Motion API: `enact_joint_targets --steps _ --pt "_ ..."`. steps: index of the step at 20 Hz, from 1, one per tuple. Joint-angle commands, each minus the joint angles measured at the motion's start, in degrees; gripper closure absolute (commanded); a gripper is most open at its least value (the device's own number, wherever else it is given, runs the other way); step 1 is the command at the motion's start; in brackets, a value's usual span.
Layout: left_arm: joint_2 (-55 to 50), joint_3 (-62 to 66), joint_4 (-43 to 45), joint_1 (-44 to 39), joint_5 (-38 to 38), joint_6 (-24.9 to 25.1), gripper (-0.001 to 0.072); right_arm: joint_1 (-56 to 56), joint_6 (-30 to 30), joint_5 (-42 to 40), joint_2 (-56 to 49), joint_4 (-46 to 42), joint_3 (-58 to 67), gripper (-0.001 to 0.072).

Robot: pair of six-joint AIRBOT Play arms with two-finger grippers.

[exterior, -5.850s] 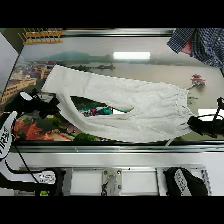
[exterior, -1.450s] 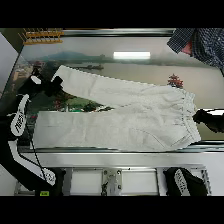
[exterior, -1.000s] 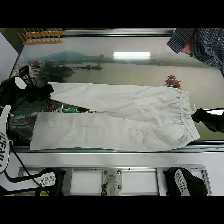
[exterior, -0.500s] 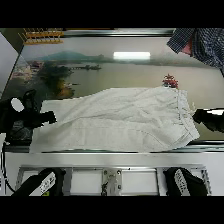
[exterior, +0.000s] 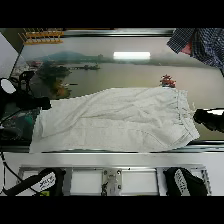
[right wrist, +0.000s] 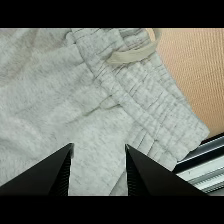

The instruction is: Fold the clothes and pants, and hang the long-sleeved shirts on hangers.

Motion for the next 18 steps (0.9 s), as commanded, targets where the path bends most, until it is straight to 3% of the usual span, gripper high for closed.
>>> enact_joint_targets --steps 1,7,18 --pt "-10.6 10.1 0.0 0.0 1.4 10.3 0.0013 0.0 0.0 0.0 0.0 0.0 -0.1 0.0350" --pt "-29.4 22.8 2.0 0.0 -5.4 19.6 0.0014 0.0 0.0 0.0 0.0 0.0 -0.1 0.0350" --pt "-40.0 32.9 -0.2 0.4 -3.1 21.8 0.0014 0.0 0.0 0.0 -0.5 0.0 -0.6 0.0350"
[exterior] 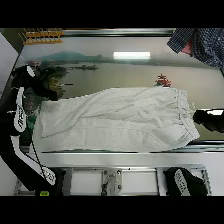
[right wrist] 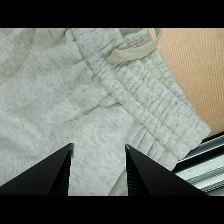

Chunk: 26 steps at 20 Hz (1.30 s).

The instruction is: Fold the clothes and pants, and hang the long-sleeved shirts on hangers.

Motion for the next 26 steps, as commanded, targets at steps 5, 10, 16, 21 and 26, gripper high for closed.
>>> enact_joint_targets --steps 5,10,16,21,26 --pt "-3.0 1.8 -3.1 0.3 -1.9 1.2 0.0014 0.0 0.0 0.0 -0.2 0.0 -0.3 0.0350" --pt "-3.0 1.7 -3.1 0.7 -3.0 1.0 0.0014 0.0 0.0 0.0 -0.2 0.0 -0.3 0.0350" --pt "-3.0 1.7 -3.1 0.7 -4.5 0.2 0.0014 0.0 0.0 0.0 -0.2 0.0 -0.3 0.0350" --pt "-3.0 1.7 -3.1 0.7 -5.9 -1.9 0.0069 0.0 0.0 0.0 -0.2 0.0 -0.3 0.0350" --pt "-2.9 1.7 -3.2 0.7 -7.4 -2.2 0.0344 0.0 0.0 0.0 -0.2 0.0 -0.3 0.0350"
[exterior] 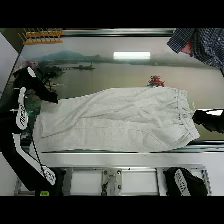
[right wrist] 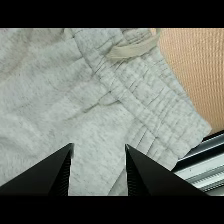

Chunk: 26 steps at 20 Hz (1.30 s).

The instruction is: Fold the clothes and pants, and hang the long-sleeved shirts on hangers.

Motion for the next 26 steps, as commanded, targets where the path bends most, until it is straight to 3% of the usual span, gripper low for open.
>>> enact_joint_targets --steps 1,2,3,4,6,7,8,10,15,17,20,26 --pt "0.0 0.0 0.0 0.0 -1.1 -0.4 0.0345 0.0 0.0 0.0 0.0 0.0 0.0 0.0350" --pt "0.0 0.0 -0.1 0.0 -1.1 -0.5 0.0346 0.0 0.0 0.0 0.0 0.0 0.0 0.0350" --pt "0.0 0.0 -0.1 0.0 -1.1 -0.5 0.0400 0.0 0.0 0.0 0.0 0.0 0.0 0.0350" --pt "0.0 0.0 0.0 0.0 -1.2 -0.5 0.0567 0.0 0.0 0.0 0.0 0.0 0.0 0.0350" --pt "0.0 0.0 0.0 0.0 -1.3 -0.5 0.0585 0.0 -0.2 0.0 -0.1 0.0 0.0 0.0349" --pt "0.0 0.0 0.0 0.0 -1.5 -0.5 0.0698 0.0 -0.4 0.0 -0.3 0.0 0.0 0.0348" --pt "0.0 0.0 0.1 0.0 -1.5 -0.6 0.0698 0.0 -2.4 0.0 -0.6 0.1 0.0 0.0329" --pt "0.3 0.0 0.7 -0.1 -1.1 -0.9 0.0699 0.0 -6.6 0.0 -2.4 0.1 1.0 0.0176" --pt "1.3 0.1 5.1 -0.1 -0.5 -0.9 0.0699 0.1 -16.7 2.8 -19.2 3.9 18.9 0.0177" --pt "1.3 0.1 5.1 -0.1 -0.7 -0.9 0.0698 0.6 -25.0 6.2 -29.6 7.6 28.9 0.0177" --pt "1.3 0.1 4.7 -0.1 -1.2 -1.0 0.0698 4.1 -38.8 4.8 -43.2 7.7 41.0 0.0177" --pt "1.3 0.1 4.7 -0.1 -1.1 -1.0 0.0698 10.0 -39.9 4.5 -64.5 6.9 59.7 0.0177"
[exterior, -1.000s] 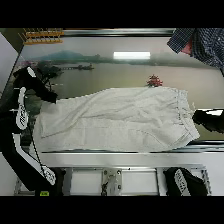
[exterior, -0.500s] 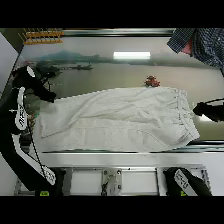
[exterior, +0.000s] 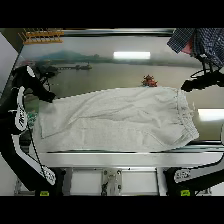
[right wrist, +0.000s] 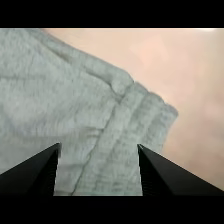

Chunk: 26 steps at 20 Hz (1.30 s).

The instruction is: Fold the clothes and pants, and hang the long-sleeved shirts on hangers.

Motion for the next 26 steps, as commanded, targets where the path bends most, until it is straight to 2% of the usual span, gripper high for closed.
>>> enact_joint_targets --steps 1,7,17,20,21,22,23,26 --pt "0.0 0.0 0.1 0.0 0.0 0.1 0.0698 2.7 -2.6 0.2 -11.5 0.1 10.4 0.0177" --pt "-0.1 0.0 0.0 0.0 0.0 0.1 0.0698 2.6 -2.3 0.4 -17.5 -2.5 14.0 0.0177" --pt "-0.1 0.0 0.0 0.0 0.2 0.1 0.0698 2.7 -1.7 -0.4 -20.3 -2.1 14.0 0.0185" --pt "-0.1 0.1 0.1 0.0 1.2 0.1 0.0698 2.8 -1.7 -0.4 -20.3 -2.2 14.2 0.0444" --pt "-0.1 0.1 0.1 0.0 1.6 0.1 0.0698 2.7 -1.7 -0.5 -20.2 -2.2 14.4 0.0501" --pt "-0.1 0.1 0.2 0.0 2.1 0.1 0.0699 2.7 -1.7 -0.4 -20.1 -2.2 14.7 0.0600" --pt "0.0 0.1 0.6 0.0 2.4 0.1 0.0698 2.7 -1.4 -0.3 -19.7 -2.2 15.3 0.0667" --pt "0.0 2.2 0.7 0.0 3.5 -0.4 0.0700 2.8 0.3 -0.4 -17.6 -3.7 17.4 0.0669"
